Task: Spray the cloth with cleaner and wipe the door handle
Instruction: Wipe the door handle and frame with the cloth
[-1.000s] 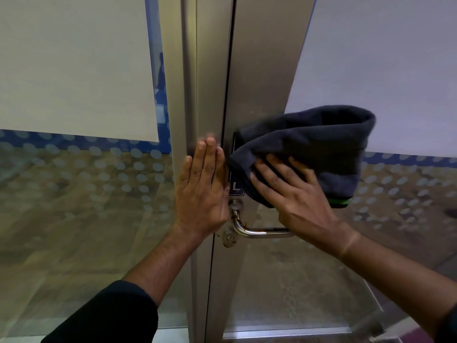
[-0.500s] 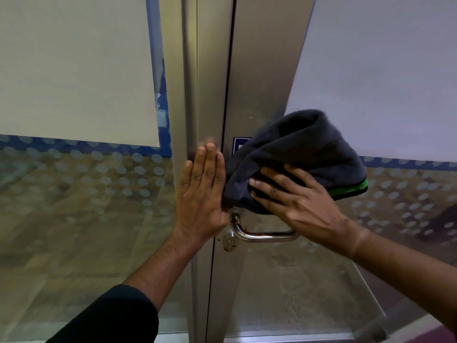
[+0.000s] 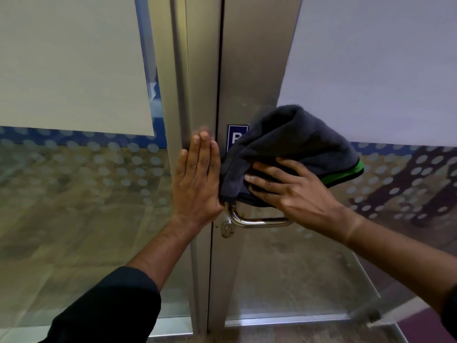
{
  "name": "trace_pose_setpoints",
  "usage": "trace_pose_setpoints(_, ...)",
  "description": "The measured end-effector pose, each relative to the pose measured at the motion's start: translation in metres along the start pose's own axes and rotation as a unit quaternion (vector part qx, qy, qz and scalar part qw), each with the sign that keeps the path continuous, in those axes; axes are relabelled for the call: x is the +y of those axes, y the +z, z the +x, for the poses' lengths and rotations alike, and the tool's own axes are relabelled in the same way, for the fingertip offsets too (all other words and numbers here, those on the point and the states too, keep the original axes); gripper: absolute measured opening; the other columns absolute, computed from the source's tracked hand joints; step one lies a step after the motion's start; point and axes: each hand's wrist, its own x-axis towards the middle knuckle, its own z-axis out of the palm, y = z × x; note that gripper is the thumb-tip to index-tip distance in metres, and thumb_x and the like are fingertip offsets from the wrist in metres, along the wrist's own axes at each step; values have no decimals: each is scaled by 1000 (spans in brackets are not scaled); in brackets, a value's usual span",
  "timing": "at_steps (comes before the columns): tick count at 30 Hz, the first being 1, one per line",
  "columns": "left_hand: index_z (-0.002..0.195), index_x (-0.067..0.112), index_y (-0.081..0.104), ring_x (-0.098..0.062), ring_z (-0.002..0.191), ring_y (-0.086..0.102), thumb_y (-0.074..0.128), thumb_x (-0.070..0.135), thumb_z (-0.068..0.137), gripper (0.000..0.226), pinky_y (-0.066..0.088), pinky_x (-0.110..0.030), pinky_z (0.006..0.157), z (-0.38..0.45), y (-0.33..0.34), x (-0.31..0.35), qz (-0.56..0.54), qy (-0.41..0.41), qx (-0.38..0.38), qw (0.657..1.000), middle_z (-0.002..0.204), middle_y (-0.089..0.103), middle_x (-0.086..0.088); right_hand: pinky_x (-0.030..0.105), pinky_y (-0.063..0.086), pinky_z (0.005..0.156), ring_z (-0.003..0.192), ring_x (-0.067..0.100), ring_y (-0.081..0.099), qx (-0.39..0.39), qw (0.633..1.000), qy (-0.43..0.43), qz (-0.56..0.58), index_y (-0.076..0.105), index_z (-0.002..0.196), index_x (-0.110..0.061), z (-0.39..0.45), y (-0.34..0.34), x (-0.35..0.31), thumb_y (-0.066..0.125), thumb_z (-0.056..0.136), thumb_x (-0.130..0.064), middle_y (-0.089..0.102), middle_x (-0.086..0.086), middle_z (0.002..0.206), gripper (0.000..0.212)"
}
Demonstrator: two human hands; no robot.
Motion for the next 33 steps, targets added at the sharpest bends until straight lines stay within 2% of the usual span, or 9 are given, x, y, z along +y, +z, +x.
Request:
trace_pose_setpoints(4, 151, 10, -19, -19, 149, -18, 20, 38, 100, 70, -7, -38, 122, 0, 0, -1, -11, 0, 6, 1000, 159, -31, -4, 47, 17, 112, 143, 27, 26, 46, 996, 77, 16, 50, 137, -20, 6, -6, -2, 31, 94, -16, 38, 3, 152, 46)
trace_pose_setpoints(8, 151, 10, -19, -20, 149, -19, 22, 43, 100, 74, -7, -38, 123, 1, -2, 1, -9, -1, 5, 1000, 159, -31, -4, 50, 14, 113, 144, 29, 23, 21, 999, 28, 2, 52, 135, -19, 6, -6, 1, 33, 95, -19, 37, 3, 153, 44)
trace_pose_setpoints(11, 152, 10, -19, -20, 149, -19, 11, 55, 98, 76, -8, -38, 122, 0, -4, 2, -20, 0, -2, 1000, 158, -32, -4, 48, 5, 115, 146, 26, 17, -13, 1000, -6, -11, 55, 133, -20, 4, -7, 1, 33, 94, -21, 37, 2, 153, 45)
trace_pose_setpoints(14, 151, 10, -22, -20, 149, -22, 5, 57, 97, 76, -9, -38, 122, 2, -7, 3, -19, -2, -21, 1000, 157, -34, -4, 46, 12, 113, 144, 23, 24, -9, 1000, -13, 17, 62, 126, -23, 6, -12, 2, 32, 91, -21, 43, -2, 149, 46)
trace_pose_setpoints(17, 152, 11, -20, -20, 149, -20, 6, 50, 98, 71, -8, -38, 123, 1, -7, 3, -27, -3, -16, 1000, 159, -32, -4, 43, 31, 102, 131, 23, 47, 107, 984, 45, 139, 65, 122, -18, -2, -20, 8, 50, 87, -6, 55, 4, 139, 40)
trace_pose_setpoints(20, 152, 10, -18, -21, 150, -18, 25, 35, 97, 74, -8, -38, 122, 2, -4, 2, -18, -9, -8, 1000, 160, -29, -5, 47, 46, 90, 118, 30, 52, 230, 920, 191, 252, 50, 132, -14, -15, -23, 10, 59, 76, 12, 56, 15, 132, 62)
trace_pose_setpoints(25, 151, 8, -18, -22, 149, -18, 33, 29, 96, 77, -10, -39, 122, 1, -3, 0, -1, -4, -11, 1000, 159, -29, -8, 42, 50, 84, 105, 28, 49, 282, 873, 280, 284, 42, 134, -12, -18, -23, 11, 53, 78, 4, 50, 16, 120, 59)
trace_pose_setpoints(29, 151, 9, -19, -21, 149, -20, 35, 29, 97, 79, -10, -39, 122, 1, -3, 0, 1, -2, -12, 1000, 159, -30, -7, 31, 47, 77, 97, 20, 42, 243, 892, 268, 271, 42, 136, -12, -18, -19, 5, 55, 75, 2, 38, 10, 111, 65)
trace_pose_setpoints(33, 151, 8, -18, -22, 149, -20, 39, 28, 95, 83, -10, -39, 122, 1, -3, -1, 5, -1, -15, 1000, 159, -30, -8, 33, 45, 62, 85, 27, 46, 163, 939, 220, 208, 41, 137, -16, -10, -15, -3, 50, 77, -21, 39, 12, 106, 61)
